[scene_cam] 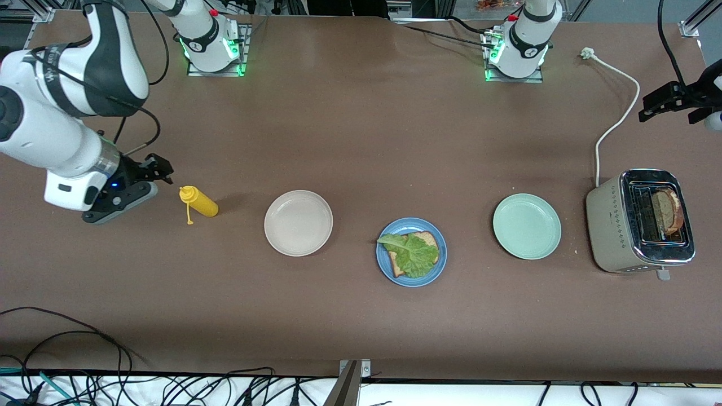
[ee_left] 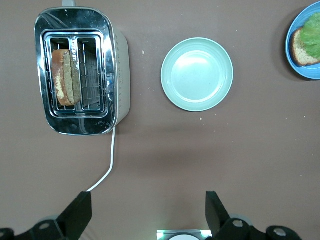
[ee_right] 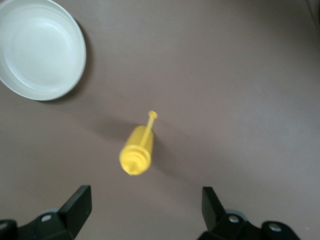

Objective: Make sandwich in blue plate with both arms
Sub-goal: 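Move the right gripper over to the yellow mustard bottle, then grasp the yellow mustard bottle with the right gripper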

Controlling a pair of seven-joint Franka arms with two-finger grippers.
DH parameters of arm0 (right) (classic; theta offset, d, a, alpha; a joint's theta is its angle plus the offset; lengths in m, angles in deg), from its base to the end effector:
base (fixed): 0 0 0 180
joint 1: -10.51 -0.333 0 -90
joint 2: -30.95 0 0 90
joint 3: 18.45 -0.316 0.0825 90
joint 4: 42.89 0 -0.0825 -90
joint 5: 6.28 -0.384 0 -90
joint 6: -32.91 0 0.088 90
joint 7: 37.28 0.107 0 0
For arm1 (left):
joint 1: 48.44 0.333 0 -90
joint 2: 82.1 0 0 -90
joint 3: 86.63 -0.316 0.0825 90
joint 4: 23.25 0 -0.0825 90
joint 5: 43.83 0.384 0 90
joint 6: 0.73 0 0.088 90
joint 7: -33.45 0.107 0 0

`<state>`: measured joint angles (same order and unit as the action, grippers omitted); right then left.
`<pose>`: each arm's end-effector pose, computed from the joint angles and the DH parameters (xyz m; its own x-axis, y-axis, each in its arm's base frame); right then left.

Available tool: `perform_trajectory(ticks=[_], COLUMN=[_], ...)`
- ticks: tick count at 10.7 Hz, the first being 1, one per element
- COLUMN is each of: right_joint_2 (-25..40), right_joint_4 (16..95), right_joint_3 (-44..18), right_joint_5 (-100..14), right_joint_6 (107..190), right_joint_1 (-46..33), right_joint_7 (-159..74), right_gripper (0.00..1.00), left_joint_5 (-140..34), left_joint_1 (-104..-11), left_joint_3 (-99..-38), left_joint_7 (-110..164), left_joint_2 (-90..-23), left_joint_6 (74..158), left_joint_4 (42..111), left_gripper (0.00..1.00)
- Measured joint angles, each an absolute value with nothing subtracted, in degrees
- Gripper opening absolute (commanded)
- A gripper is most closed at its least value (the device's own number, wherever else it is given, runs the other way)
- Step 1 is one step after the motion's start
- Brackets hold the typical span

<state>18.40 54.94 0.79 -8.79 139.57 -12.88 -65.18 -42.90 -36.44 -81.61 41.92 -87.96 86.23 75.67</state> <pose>0.6143 0.0618 0.4615 0.8503 0.5227 -0.0604 0.5238 -0.8518 0.0024 0.5101 0.0621 0.6017 0.9937 -0.0244 -0.1092 -0.0256 -0.9996 -0.0092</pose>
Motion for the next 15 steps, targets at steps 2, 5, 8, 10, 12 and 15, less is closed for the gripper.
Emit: perform_trajectory(ticks=[2,5,8,10,12,15], right_joint_2=[18.5,18.5,18.2,16.7,14.9,11.5], right_joint_4=[56.2,59.0,62.4,64.4,64.7,65.0], right_joint_3=[4.1,8.5,9.7,9.8,9.8,9.9], right_joint_5=[-9.8,-15.9,-19.8,-24.7,-28.8,-38.2], right_joint_6=[139.6,140.2,143.7,145.2,145.3,145.1], right_joint_1=[-12.8,-12.8,-11.2,-8.7,-6.3,-3.0], right_joint_7=[-69.3,-78.9,-86.5,-93.8,-100.6,-114.4], right_gripper=[0.98,0.98,0.99,0.99,0.99,0.99], left_joint_5=[-42.9,-42.9,-42.9,-42.9,-42.9,-42.9], left_joint_1=[-36.5,-36.4,-36.5,-36.5,-36.5,-36.5], left_joint_3=[-81.5,-81.4,-81.4,-81.4,-81.4,-81.1], left_joint_7=[41.9,41.9,41.9,41.9,41.9,41.9], left_joint_2=[-88.0,-87.9,-88.0,-88.0,-88.0,-88.0], left_joint_6=[86.2,86.2,86.2,86.2,86.2,86.2], left_joint_4=[75.7,75.7,75.7,75.7,75.7,75.7], left_gripper=[1.00,1.00,1.00,1.00,1.00,1.00])
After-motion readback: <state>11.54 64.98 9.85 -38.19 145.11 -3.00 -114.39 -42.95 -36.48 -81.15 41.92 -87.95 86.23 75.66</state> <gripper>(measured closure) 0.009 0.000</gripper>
